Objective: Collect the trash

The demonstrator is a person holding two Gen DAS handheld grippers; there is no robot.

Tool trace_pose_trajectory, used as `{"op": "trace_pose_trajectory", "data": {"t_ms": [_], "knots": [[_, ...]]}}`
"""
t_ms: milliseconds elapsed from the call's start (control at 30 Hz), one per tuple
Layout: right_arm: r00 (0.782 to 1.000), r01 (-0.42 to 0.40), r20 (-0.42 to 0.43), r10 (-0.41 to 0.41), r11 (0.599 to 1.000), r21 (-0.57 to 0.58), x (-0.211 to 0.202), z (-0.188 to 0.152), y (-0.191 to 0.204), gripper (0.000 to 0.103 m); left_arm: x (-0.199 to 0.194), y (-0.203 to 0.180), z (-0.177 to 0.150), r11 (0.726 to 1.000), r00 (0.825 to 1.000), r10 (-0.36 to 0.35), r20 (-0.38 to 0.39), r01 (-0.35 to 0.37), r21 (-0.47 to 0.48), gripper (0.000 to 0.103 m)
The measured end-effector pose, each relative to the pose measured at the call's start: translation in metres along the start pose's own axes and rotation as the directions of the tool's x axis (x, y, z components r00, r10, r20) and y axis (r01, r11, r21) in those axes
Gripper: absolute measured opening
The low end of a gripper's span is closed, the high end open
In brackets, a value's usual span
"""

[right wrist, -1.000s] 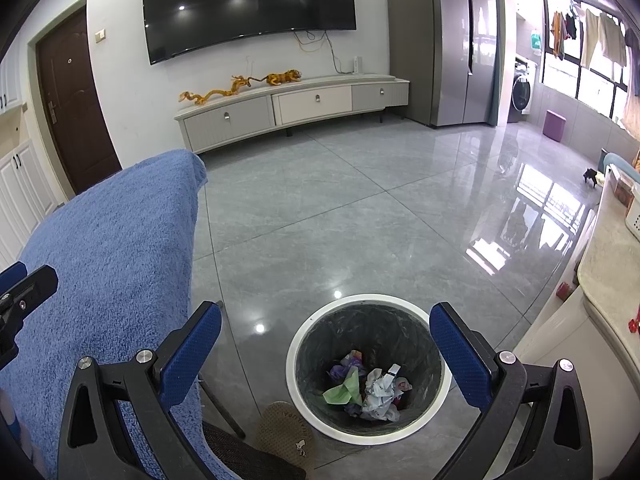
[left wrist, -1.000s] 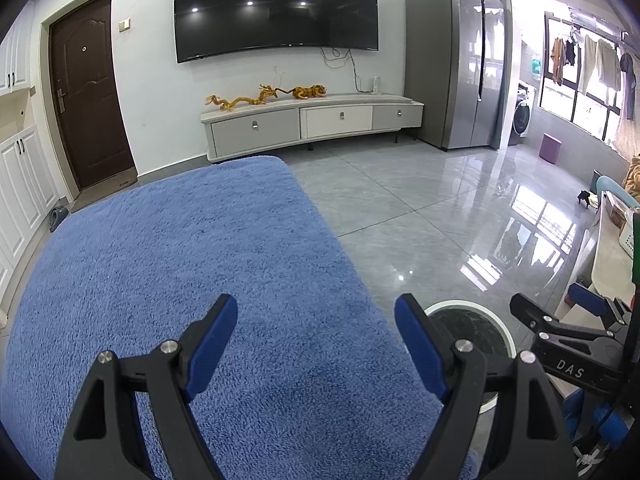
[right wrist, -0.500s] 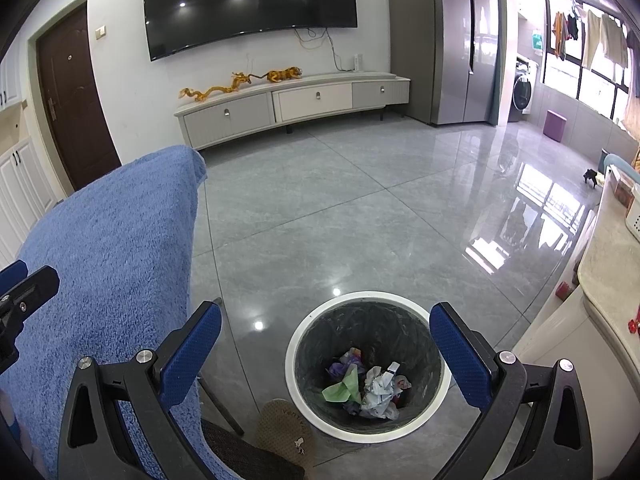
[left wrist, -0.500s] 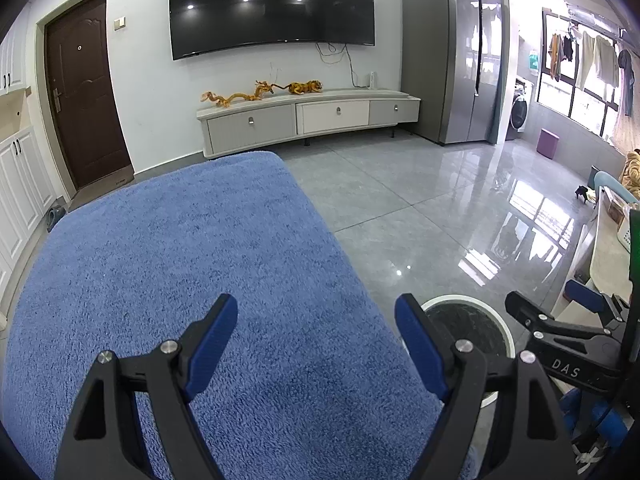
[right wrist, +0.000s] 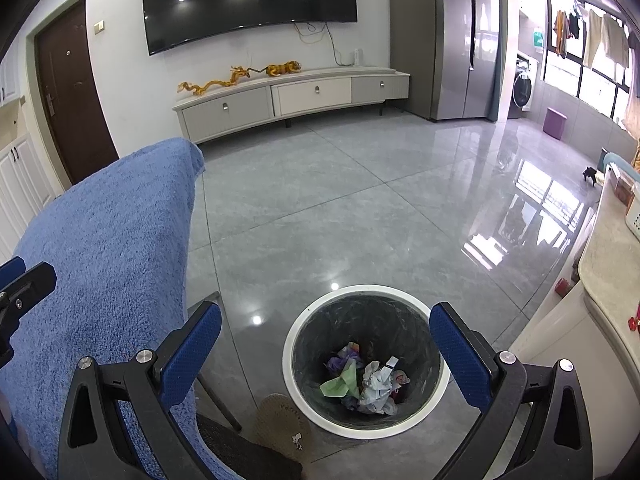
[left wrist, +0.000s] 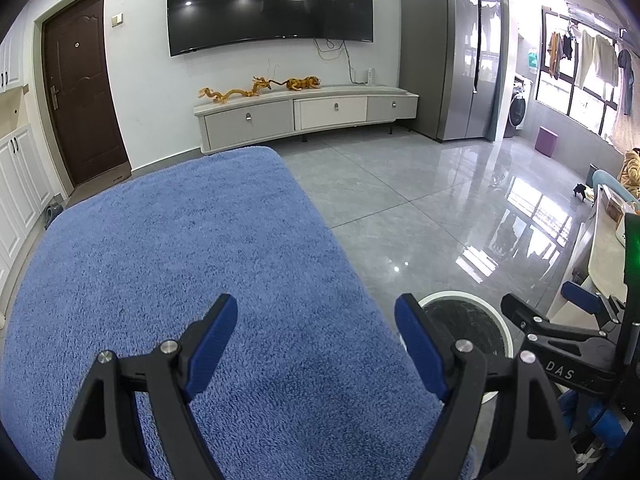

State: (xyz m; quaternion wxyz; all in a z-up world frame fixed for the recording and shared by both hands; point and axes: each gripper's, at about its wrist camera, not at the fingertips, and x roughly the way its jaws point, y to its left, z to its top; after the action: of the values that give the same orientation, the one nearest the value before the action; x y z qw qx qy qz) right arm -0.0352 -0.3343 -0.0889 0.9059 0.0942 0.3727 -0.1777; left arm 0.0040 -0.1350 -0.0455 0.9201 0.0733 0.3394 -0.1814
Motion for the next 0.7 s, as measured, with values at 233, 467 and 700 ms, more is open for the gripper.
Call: {"op": "trace_pose_trajectory", "data": {"t_ms": [233,467,700], "knots": [[1.000,0.000,-0.003,0.000,1.000,-0.001,0.0012,-0.0004,0.0000,0.102,0.0021,-0.0003,0.0001,1.000,1.000,-0.005,-0.007,0.005,0.001,0.080],[1.000,0.003,-0.008,-0.003,1.000,-0.004,0.0020,-0.0015,-0.0003,0.102,0.0035,0.0015,-0.0006,1.000,1.000,-0.010,-0.013,0.010,0.001,0.080],[1.000,0.002,-0.009,-0.002,1.000,-0.004,0.0021,-0.0014,-0.0005,0.102,0.0049,0.0028,-0.0014,1.000,1.000,-0.015,-0.015,0.015,0.005,0.080]]}}
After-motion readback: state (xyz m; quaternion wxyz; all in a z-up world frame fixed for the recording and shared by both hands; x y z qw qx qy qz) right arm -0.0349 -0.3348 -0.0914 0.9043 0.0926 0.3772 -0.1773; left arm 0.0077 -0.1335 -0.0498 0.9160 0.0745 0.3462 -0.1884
